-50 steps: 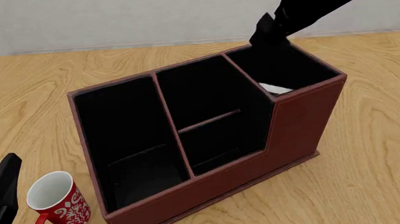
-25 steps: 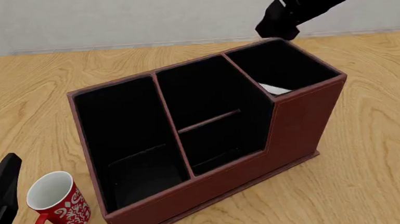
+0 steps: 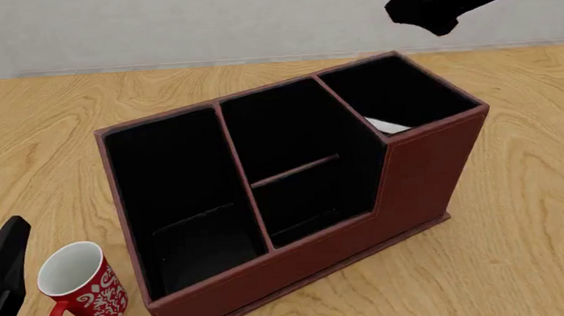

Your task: Pick up the book and place it in the right compartment of the caddy.

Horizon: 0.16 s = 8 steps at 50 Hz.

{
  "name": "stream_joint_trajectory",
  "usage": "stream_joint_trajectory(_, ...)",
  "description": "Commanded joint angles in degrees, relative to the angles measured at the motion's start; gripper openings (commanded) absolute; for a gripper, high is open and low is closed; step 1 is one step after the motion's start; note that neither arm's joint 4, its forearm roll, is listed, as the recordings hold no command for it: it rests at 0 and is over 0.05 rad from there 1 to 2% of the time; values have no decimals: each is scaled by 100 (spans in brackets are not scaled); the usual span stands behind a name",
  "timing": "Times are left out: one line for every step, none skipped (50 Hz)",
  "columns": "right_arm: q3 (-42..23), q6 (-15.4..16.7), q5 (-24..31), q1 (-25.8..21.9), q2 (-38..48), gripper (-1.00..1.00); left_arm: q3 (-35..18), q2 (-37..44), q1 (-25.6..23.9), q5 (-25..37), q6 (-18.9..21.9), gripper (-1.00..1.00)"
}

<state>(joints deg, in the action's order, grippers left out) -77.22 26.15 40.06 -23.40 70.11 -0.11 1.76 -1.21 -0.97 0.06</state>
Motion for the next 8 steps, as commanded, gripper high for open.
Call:
stream_joint_trajectory(675,-41,-739,42,-469,100,-5,-57,2,30,0,100)
stream_joint_trajectory(722,-27,-812,67,-500,100,-5,-60,2,34,0,100)
stream_joint_trajectory(774,18,-916,124,-547,100,-4,-64,2,37,0,100)
stream_joint_trajectory(824,14,-1019,151,-610,100,-4,-64,2,37,0,100)
stream_joint_trajectory(842,-37,-1080,133,-687,100,-3,-57,2,33,0,100)
stream_joint_trajectory(871,-89,-1176,150,-792,100,-2,-44,2,25,0,100)
stream_joint_trajectory(921,-88,-1252,192,-854,100,-1,-31,2,17,-1,100)
stream_joint_trajectory(993,-75,-1352,232,-931,100,-1,-31,2,16,0,100)
